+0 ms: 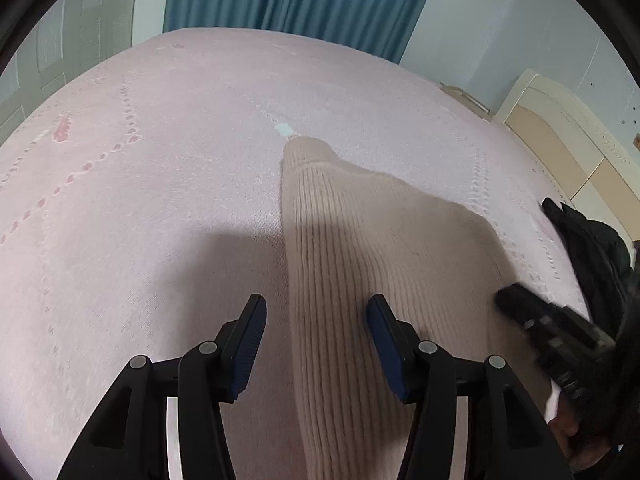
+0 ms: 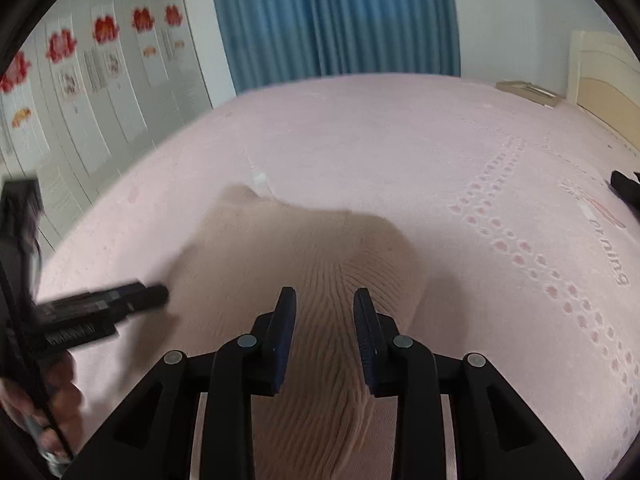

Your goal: Fold small clothes

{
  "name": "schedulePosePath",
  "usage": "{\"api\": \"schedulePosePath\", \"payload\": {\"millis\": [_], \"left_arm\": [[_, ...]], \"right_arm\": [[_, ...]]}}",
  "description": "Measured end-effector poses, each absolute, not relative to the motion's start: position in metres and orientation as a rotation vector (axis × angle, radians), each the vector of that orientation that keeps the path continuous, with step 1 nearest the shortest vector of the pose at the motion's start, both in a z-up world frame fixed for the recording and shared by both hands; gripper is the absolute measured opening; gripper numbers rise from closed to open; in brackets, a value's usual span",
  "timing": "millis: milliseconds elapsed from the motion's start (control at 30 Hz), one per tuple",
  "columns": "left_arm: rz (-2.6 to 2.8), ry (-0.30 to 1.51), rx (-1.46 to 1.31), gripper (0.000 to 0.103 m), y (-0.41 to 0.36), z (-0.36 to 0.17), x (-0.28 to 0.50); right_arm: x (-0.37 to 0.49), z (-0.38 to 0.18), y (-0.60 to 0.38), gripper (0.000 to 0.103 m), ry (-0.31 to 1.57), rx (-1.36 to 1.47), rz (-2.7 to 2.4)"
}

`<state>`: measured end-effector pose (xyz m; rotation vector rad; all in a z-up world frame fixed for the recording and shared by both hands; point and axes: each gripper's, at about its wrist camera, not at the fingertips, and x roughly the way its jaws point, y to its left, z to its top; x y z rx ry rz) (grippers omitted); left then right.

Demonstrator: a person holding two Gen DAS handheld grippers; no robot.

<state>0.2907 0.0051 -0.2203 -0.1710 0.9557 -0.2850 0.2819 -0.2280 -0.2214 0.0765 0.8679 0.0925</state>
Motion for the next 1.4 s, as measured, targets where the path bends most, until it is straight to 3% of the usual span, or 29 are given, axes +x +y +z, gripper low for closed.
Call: {"api": "schedulePosePath", "payload": {"millis": [133,367,533,700,1400], "left_arm": [[-0.302,0.957,-0.134,0.058,0.004,-0.231,0.296],[-0.337,0.986,-0.158,0.054,-0.003,-0.225,0.301],[-0.316,0.991,-0.124,0.058,-0.017,-0.228,0.305],[-0.35,1.015,-0.185,0.059,-0.002,-0.23,0.288],[-0.275,0.932,-0.013,0.074,-0.023,-0.236,0.267]], "right_arm": [[0.284,-0.235,-0.225,0.029,0.881,0.035,0.085],[0.287,-0.215,-0.211,0.033,0.885,0.077,0.136],[0.286,-0.228,-0.193,0.033,0.89,0.024,0.148],[0.281,-0.223,-0.209,0.022,0.918,0.08,0.153],[0.264,-0.245,-0.212,0.022,0.877,0.041,0.118]]}}
